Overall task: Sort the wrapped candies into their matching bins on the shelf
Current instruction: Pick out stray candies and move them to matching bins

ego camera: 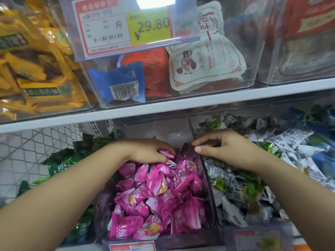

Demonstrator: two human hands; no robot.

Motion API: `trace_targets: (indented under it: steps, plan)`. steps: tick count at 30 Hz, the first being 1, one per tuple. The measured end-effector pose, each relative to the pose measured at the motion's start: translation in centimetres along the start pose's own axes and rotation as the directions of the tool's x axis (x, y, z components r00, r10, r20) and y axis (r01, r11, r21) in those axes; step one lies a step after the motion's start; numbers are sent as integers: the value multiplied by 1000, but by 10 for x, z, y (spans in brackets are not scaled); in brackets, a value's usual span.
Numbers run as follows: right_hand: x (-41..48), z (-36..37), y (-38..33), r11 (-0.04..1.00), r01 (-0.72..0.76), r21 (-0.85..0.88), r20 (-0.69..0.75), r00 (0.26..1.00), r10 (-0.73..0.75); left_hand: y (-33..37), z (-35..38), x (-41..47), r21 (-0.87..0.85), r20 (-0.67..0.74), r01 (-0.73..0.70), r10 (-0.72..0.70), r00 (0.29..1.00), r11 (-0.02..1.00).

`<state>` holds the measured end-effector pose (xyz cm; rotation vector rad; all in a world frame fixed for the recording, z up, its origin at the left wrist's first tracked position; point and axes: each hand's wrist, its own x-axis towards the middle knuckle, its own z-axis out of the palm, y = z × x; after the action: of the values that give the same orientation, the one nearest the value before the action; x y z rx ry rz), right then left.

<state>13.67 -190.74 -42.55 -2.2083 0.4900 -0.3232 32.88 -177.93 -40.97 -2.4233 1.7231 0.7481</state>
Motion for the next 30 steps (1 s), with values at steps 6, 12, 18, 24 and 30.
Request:
trace_targets:
  steps: [6,12,18,24,30]
  plan:
    - [0,0,1,1000,3,-4,4,1000,-3,-14,-3,-20,43,-102,-5,10,995,999]
    - [1,-1,1,1000,13,-18,6,1000,-13,-22,-2,-32,40,-115,-18,22,993,999]
    - [2,-2,0,997,30,-64,9,1000,-30,-20,-5,-28,60,-77,-4,9,997,998]
    - [15,-4,-5,992,63,-113,24,998,-61,-14,-15,0,-31,-122,112,-115,986,993]
    - [26,-4,-3,989,93,-115,26,996,-91,-9,-9,30,77,-168,145,-131,977,986]
